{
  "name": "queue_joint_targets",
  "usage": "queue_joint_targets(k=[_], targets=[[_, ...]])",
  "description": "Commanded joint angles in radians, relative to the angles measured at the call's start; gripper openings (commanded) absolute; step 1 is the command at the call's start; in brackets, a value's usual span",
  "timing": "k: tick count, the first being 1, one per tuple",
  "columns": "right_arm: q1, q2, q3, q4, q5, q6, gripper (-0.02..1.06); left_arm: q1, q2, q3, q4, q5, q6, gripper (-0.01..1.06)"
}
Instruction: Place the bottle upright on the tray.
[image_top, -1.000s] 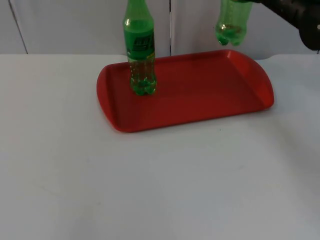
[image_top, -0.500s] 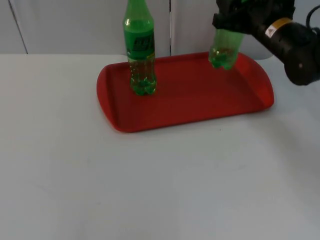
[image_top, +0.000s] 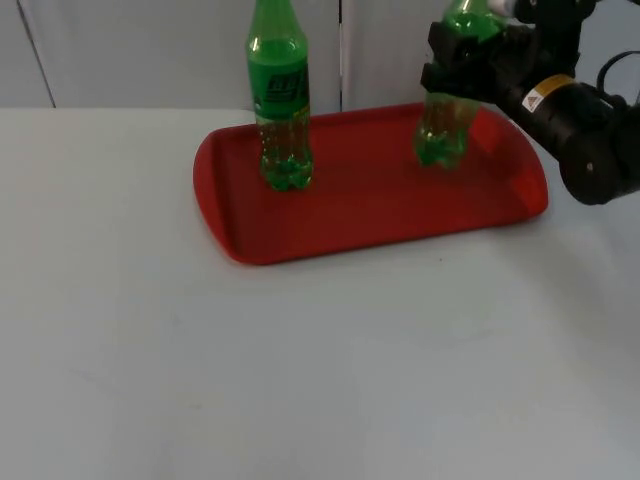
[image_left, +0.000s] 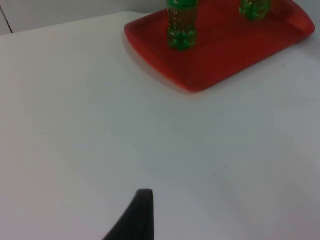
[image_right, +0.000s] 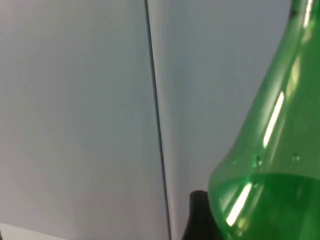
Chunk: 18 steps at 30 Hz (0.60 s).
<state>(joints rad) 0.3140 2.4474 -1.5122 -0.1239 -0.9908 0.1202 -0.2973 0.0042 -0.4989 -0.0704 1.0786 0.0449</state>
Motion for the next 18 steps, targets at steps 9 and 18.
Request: queue_joint_targets(k=[9,18], targets=[[-0.004,0.011,-0.007,-0.004,-0.037,-0.038,0.0,-0.004,-0.004,0.005,0.005,-0.003,-0.009,1.05],[-0.004,0.03,-0.007,0.012,-0.024,-0.035,0.0,-0.004,-0.004,0.005,0.005,-0.003,-0.009,1.05]])
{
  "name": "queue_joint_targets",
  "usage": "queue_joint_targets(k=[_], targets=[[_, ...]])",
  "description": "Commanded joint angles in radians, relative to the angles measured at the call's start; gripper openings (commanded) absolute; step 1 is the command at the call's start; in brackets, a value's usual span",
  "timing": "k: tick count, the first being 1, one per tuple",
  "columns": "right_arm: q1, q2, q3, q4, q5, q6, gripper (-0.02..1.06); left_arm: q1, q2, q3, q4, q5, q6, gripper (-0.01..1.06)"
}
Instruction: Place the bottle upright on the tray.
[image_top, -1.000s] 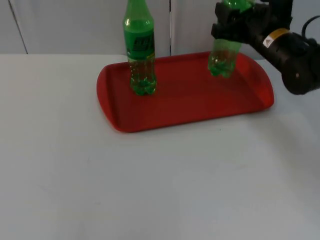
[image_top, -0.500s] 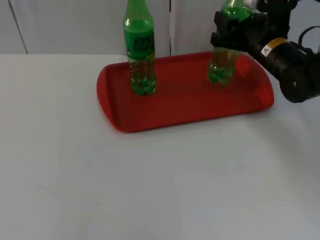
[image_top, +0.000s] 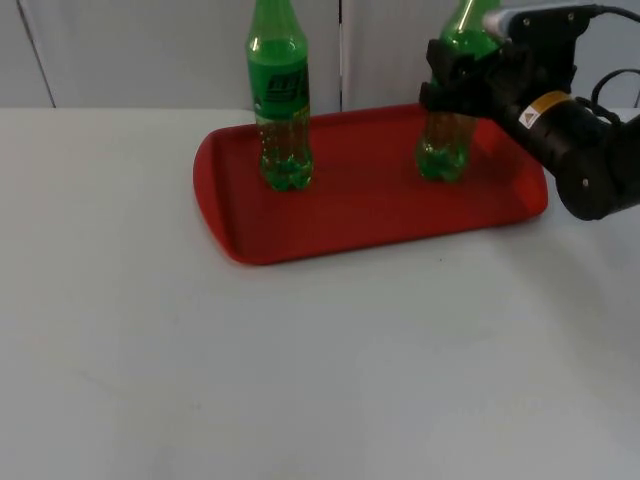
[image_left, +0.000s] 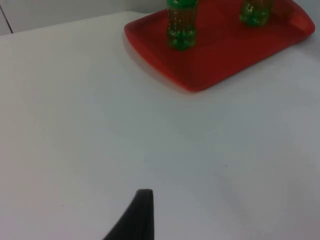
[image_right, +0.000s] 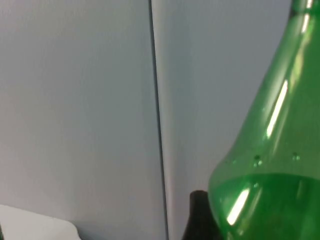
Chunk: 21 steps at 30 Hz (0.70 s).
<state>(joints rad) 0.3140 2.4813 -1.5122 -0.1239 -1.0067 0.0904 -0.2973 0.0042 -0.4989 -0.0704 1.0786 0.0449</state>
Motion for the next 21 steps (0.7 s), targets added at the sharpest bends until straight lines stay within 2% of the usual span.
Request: queue_joint_targets(k=[1,19,21], targets=[[-0.004,-0.001,-0.007,0.023,-0.008,-0.005,0.0,-0.004,-0.004,0.005,0.005,-0.003,-0.009,1.05],[-0.004,0.038,-0.007,0.02,-0.01,-0.004,0.0,-0.004,-0.004,0.005,0.005,-0.003,-0.009,1.05],[-0.004,0.038,-0.007,0.017,-0.01,-0.004,0.06,-0.004,-0.004,0.005,0.005,-0.003,-0.009,1.05]])
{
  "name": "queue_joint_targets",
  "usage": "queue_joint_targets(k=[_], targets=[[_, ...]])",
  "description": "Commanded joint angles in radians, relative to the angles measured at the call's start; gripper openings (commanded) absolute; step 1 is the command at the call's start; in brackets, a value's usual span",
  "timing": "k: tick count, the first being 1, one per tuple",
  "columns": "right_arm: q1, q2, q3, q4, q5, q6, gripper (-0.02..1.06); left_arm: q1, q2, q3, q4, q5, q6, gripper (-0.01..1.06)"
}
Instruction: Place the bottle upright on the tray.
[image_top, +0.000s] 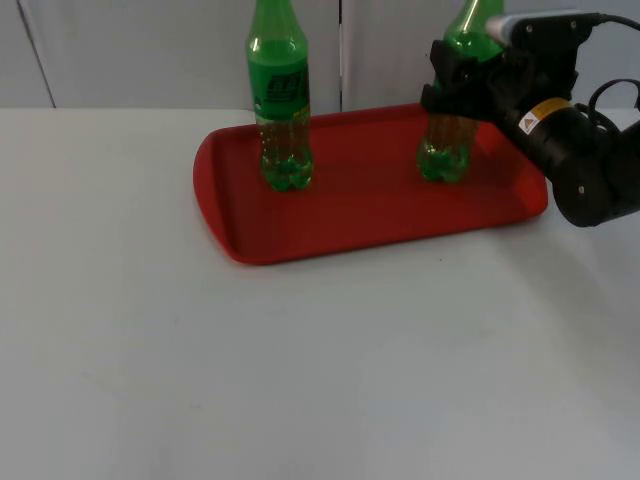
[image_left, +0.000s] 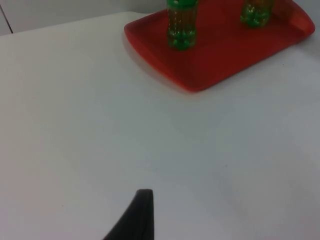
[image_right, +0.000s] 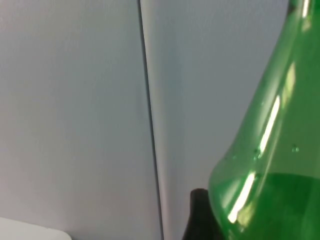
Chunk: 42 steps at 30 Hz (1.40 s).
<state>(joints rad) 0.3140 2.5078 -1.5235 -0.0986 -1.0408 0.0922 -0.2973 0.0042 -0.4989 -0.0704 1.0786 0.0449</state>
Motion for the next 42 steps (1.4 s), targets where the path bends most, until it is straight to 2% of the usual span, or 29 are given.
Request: queue_joint_targets(k=[1,2,4,5,8,9,10,12,14,21,25,28,36,42], targets=[[-0.004,0.012,0.004,-0.008,0.024,-0.006,0.06,-0.004,-0.004,0.005,0.005,-0.003,-0.009,1.05],[-0.004,0.012,0.004,-0.01,0.024,-0.006,0.11,-0.004,-0.004,0.005,0.005,-0.003,-0.009,1.05],[-0.004,0.012,0.004,-0.012,0.024,-0.006,0.34,-0.004,-0.004,0.005,0.005,-0.003,-0.009,1.05],[-0.004,0.012,0.004,-0.012,0.024,-0.006,0.34,-0.004,-0.004,0.005,0.005,-0.003,-0.009,1.05],[-0.004,0.012,0.004,-0.012,0.024,-0.006,0.66,-0.004,-0.004,0.005,0.005,-0.003,-0.009,1.05],[-0.004,0.012,0.004,-0.012,0.024,-0.006,0.74,-0.004,-0.004,0.005,0.005,-0.003,-0.009,1.05],[-0.004,0.012,0.004,-0.012,0.024,-0.006,0.74,-0.004,-0.004,0.005,0.005,-0.003,-0.009,1.05],[-0.004,0.012,0.004,-0.008,0.024,-0.006,0.87,-0.004,-0.004,0.005,0.005,-0.003,-0.009,1.05],[-0.004,0.012,0.004,-0.005,0.024,-0.006,0.9,-0.004,-0.004,0.005,0.005,-0.003,-0.009,1.05],[-0.004,0.012,0.004,-0.008,0.024,0.002,0.9,-0.004,-0.004,0.005,0.005,-0.003,-0.009,1.05],[-0.004,0.012,0.004,-0.035,0.024,0.001,0.92,-0.004,-0.004,0.005,0.005,-0.003,-0.009,1.05],[-0.004,0.012,0.004,-0.066,0.024,0.001,1.06,-0.004,-0.004,0.005,0.005,-0.003,-0.009,1.05],[-0.004,0.008,0.011,-0.071,0.061,0.001,1.05,-0.004,-0.004,0.005,0.005,-0.003,-0.009,1.05],[-0.004,-0.038,0.085,-0.038,0.085,0.001,1.05,-0.004,-0.004,0.005,0.005,-0.003,-0.009,1.05]])
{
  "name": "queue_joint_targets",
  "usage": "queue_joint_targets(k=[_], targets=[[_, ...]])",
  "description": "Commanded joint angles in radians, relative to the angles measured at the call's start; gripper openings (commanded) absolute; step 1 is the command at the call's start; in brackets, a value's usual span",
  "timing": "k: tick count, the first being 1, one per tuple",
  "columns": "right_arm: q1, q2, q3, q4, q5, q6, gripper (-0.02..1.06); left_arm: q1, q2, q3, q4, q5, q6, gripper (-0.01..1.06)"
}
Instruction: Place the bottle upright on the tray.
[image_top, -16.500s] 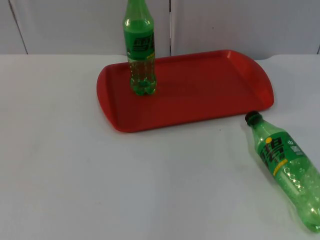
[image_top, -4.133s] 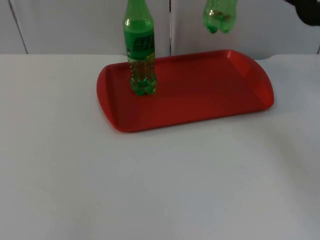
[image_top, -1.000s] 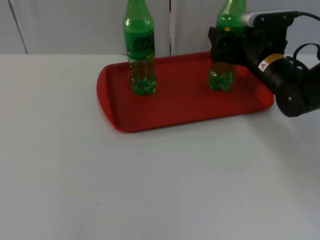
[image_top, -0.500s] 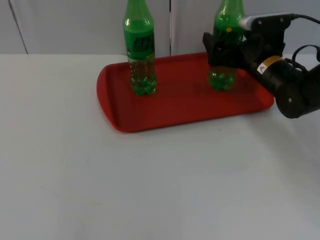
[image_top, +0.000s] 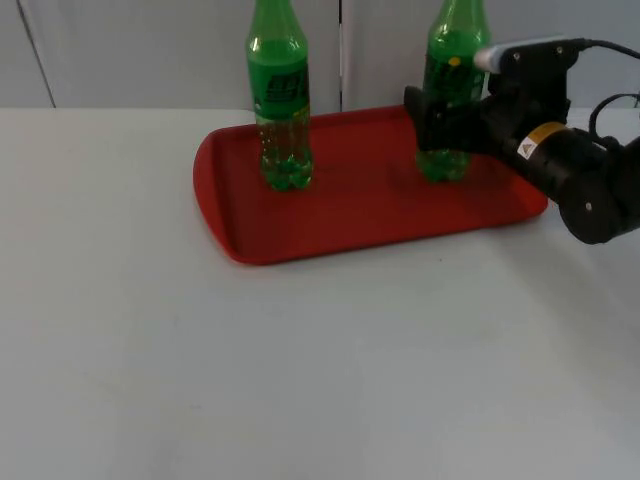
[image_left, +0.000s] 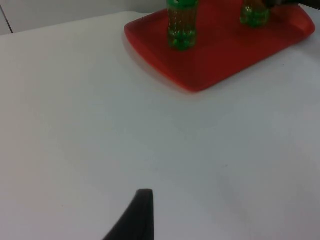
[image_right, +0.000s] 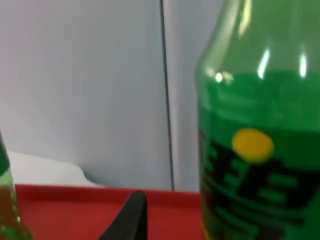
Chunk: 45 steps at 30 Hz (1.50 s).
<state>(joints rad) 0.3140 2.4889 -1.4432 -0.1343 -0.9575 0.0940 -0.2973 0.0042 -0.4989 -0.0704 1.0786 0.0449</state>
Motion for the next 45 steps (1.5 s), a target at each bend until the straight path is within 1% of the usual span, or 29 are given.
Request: queue_joint_targets(k=[1,2,3,4,8,9,13,14,17,18,19,20,21,25,26,28,30,31,35,36,39,40,43,45], targets=[[-0.004,-0.031,0.029,0.03,0.001,-0.011,1.05,-0.004,-0.004,0.005,0.005,-0.003,-0.009,1.05],[-0.004,-0.056,0.069,0.08,0.001,-0.028,1.05,-0.004,-0.004,0.005,0.005,-0.003,-0.009,1.05],[-0.002,-0.071,0.094,0.095,0.003,-0.035,1.05,-0.004,-0.004,0.005,0.005,-0.003,-0.009,1.05],[-0.002,-0.071,0.094,0.095,0.003,-0.035,1.05,-0.004,-0.004,0.005,0.005,-0.003,-0.009,1.05],[-0.002,-0.145,0.205,0.106,0.003,-0.033,1.05,-0.004,-0.004,0.005,0.005,-0.003,-0.009,1.05],[-0.002,-0.145,0.205,0.106,0.003,-0.033,1.05,-0.004,-0.004,0.005,0.005,-0.003,-0.009,1.05],[0.0,-0.226,0.331,0.002,0.007,-0.031,1.05,-0.004,-0.004,0.005,0.005,-0.003,-0.009,1.05],[0.0,-0.226,0.331,0.002,0.007,-0.031,1.05,-0.004,-0.004,0.005,0.005,-0.003,-0.009,1.05],[0.0,-0.29,0.418,-0.019,0.053,-0.031,1.05,-0.004,-0.004,0.005,0.005,-0.003,-0.009,1.05],[0.0,-0.313,0.442,-0.019,0.082,-0.031,1.05,-0.004,-0.004,0.005,0.005,-0.003,-0.009,1.05],[0.0,-0.339,0.459,-0.019,0.139,-0.035,1.05,-0.004,-0.004,0.005,0.005,-0.003,-0.009,1.05],[0.0,-0.339,0.459,-0.019,0.139,-0.035,1.05,-0.004,-0.004,0.005,0.005,-0.003,-0.009,1.05],[0.0,-0.36,0.466,-0.017,0.203,-0.035,1.05,-0.004,-0.004,0.005,0.005,-0.003,-0.009,1.05],[0.0,-0.472,0.466,-0.019,0.54,-0.035,1.05,-0.004,-0.004,0.005,0.005,-0.003,-0.009,1.05],[0.0,-0.472,0.466,-0.019,0.54,-0.035,1.05,-0.004,-0.004,0.005,0.005,-0.003,-0.009,1.05],[0.0,-0.524,0.466,-0.019,0.663,-0.035,1.05,-0.004,-0.004,0.005,0.005,-0.003,-0.009,1.05],[0.0,-0.567,0.466,-0.019,0.76,-0.035,1.05,-0.004,-0.004,0.005,0.005,-0.003,-0.009,1.05],[0.0,-0.567,0.466,-0.019,0.76,-0.035,1.05,-0.004,-0.004,0.005,0.005,-0.003,-0.009,1.05],[0.0,-0.644,0.466,-0.019,0.95,-0.006,1.05,-0.004,-0.004,0.005,0.005,-0.003,-0.009,1.05],[0.0,-0.644,0.466,-0.019,0.95,-0.006,1.05,-0.004,-0.004,0.005,0.005,-0.003,-0.009,1.05],[0.0,-0.699,0.466,-0.017,1.107,0.051,1.05,-0.004,-0.004,0.005,0.005,-0.003,-0.009,1.05],[0.0,-0.699,0.466,-0.017,1.107,0.051,1.05,-0.004,-0.004,0.005,0.005,-0.003,-0.009,1.05],[0.0,-0.732,0.466,-0.007,1.22,0.145,1.05,-0.004,-0.004,0.005,0.005,-0.003,-0.009,1.05],[0.0,-0.745,0.466,0.044,1.29,0.164,1.05,-0.004,-0.004,0.005,0.005,-0.003,-0.009,1.05]])
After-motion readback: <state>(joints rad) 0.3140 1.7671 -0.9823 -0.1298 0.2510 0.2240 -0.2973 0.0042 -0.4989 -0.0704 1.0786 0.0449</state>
